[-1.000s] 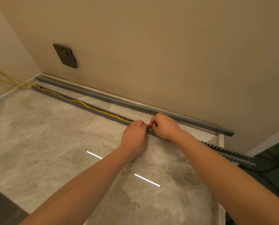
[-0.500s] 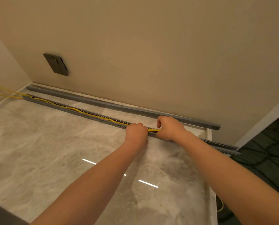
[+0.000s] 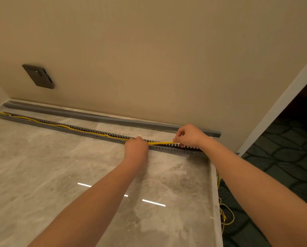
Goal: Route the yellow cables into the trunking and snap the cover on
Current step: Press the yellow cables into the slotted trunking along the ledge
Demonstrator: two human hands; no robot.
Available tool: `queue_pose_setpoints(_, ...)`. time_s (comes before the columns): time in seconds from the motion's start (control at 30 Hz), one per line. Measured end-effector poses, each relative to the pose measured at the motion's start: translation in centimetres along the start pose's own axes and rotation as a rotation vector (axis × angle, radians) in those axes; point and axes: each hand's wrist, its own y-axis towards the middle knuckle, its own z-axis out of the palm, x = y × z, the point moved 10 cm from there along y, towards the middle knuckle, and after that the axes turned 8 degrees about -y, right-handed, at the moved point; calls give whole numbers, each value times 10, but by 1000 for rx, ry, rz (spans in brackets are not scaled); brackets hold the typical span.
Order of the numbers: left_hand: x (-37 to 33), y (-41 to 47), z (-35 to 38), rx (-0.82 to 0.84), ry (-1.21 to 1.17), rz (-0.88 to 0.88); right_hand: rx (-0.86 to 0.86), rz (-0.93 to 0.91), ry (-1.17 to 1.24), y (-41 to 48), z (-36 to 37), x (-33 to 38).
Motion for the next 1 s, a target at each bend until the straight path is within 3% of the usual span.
queue_pose_setpoints(0.23,0,-9,-4,-21,-49,9,-128,-20,-271,3,5,3)
queue_pose_setpoints(0.43,-53,-21,-17,-184,-314,313,-151,-73,-327,3,9,6)
queue_pose_setpoints(0.53,-73,-20,-16,-191,-404,350,-133,-75,-241,6,9,1)
queue_pose_setpoints(0.67,-80,-20,-18,-195,-323,342,-121,-61,-176,5,13,-8)
queue_pose_setpoints(0.87,-95,-4,-28,-141,-47,310,-181,-62,-265,-3,9,-12)
queue_pose_setpoints(1.0,-96,2,-24,-99,-24,293,-202,-45,-331,-17,1,-20)
